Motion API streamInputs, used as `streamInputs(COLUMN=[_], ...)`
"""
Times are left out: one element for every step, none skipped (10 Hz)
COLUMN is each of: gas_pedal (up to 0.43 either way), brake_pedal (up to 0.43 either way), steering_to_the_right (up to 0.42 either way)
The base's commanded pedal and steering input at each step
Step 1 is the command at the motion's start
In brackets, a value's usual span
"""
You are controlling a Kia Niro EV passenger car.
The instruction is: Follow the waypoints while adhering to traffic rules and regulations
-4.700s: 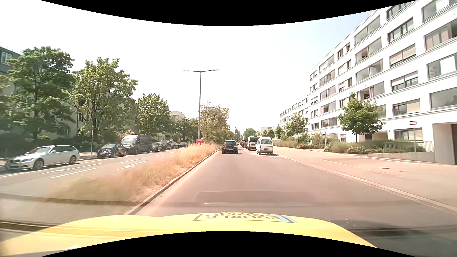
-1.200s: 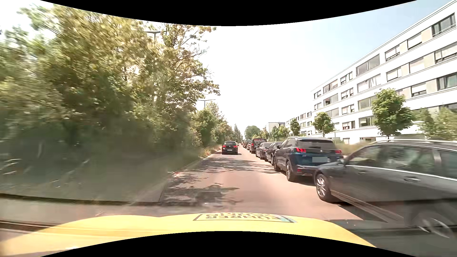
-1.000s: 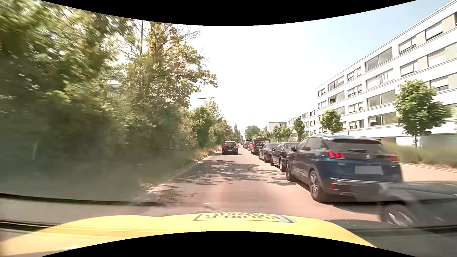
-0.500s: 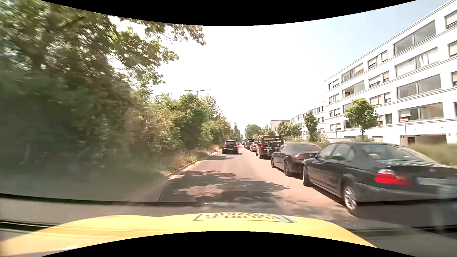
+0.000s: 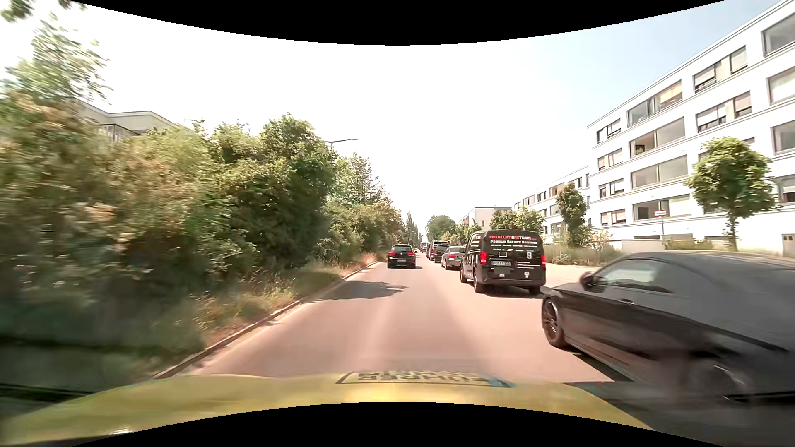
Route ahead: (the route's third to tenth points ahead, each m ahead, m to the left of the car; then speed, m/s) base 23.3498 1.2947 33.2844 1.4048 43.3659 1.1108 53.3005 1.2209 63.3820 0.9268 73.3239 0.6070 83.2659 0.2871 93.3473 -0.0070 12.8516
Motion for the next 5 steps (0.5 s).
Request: streamInputs(gas_pedal=[0.067, 0.067, 0.059, 0.059, 0.059], brake_pedal=[0.0, 0.0, 0.0, 0.0, 0.0], steering_to_the_right=[0.0, 0.0, 0.0, 0.0, 0.0])
